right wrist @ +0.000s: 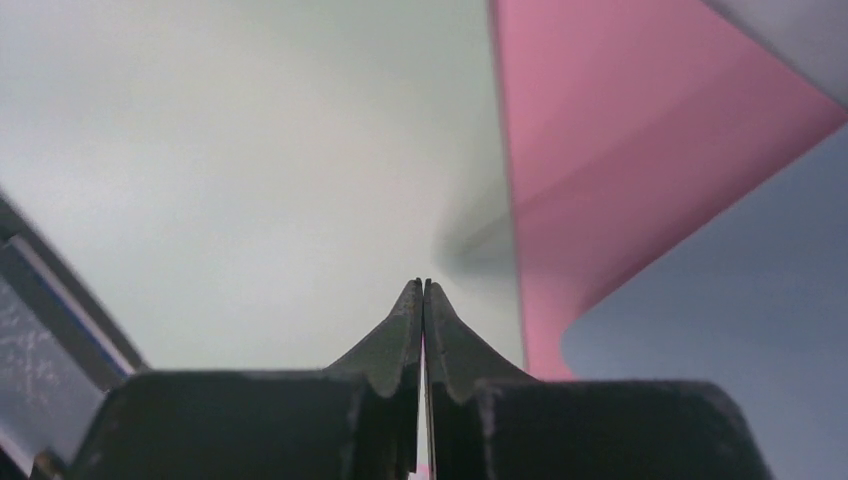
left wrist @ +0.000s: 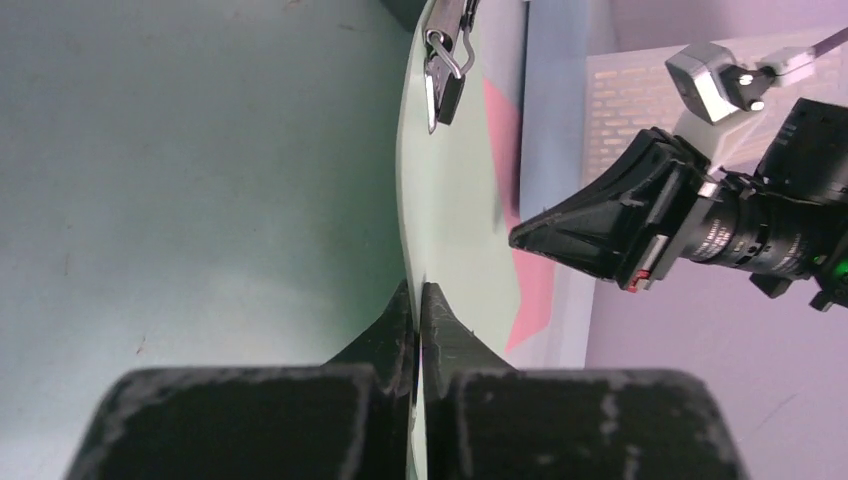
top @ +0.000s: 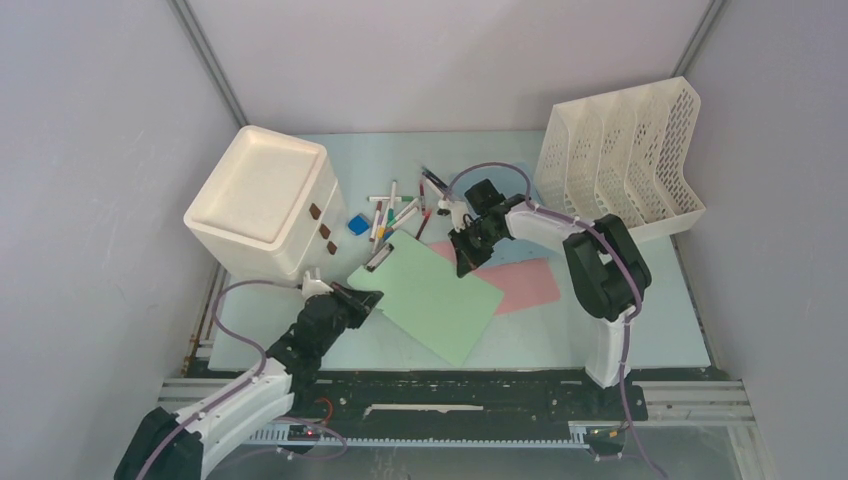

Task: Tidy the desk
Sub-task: Pick up the folder from the center of the board.

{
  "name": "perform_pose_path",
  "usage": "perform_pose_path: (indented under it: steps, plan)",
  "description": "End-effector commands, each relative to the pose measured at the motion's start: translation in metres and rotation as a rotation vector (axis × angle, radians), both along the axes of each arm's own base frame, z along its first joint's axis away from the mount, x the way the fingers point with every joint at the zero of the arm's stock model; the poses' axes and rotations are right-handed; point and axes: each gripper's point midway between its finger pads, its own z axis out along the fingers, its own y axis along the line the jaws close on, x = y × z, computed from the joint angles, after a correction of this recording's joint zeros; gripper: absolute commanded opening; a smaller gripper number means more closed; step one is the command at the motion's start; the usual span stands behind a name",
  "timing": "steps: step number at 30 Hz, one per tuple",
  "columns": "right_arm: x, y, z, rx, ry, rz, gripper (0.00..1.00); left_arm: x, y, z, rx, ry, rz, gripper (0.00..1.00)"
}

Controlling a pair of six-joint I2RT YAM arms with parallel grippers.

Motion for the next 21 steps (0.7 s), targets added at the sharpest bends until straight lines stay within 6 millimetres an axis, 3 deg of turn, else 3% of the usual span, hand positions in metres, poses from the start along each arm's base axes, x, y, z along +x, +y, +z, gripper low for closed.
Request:
perform_pose_path:
  steps: [1,2,5,7,11,15,21]
  plan:
    - [-0.019,0.018,0.078,0.202,-0.063,0.191,0.11,0.006,0.0,0.019,0.083,-0.118,-0.044,0.0]
    - [-0.026,0.018,0.096,0.24,-0.059,0.234,0.15,0.007,0.0,0.027,0.107,-0.15,-0.061,0.0]
    - [-0.043,0.012,0.157,0.38,-0.109,0.36,0.4,0.009,-0.001,0.056,0.181,-0.279,-0.113,0.0]
    - [-0.051,0.003,0.184,0.437,-0.177,0.398,0.55,0.01,-0.002,0.081,0.228,-0.386,-0.146,0.0]
    - [-0.055,-0.018,0.222,0.514,-0.317,0.405,0.74,0.011,-0.004,0.13,0.341,-0.597,-0.2,0.0]
    - [-0.054,-0.041,0.247,0.573,-0.403,0.389,0.81,0.007,-0.021,0.178,0.424,-0.808,-0.316,0.0]
    - [-0.058,-0.065,0.268,0.647,-0.514,0.392,0.82,0.001,-0.062,0.22,0.532,-1.009,-0.594,0.0]
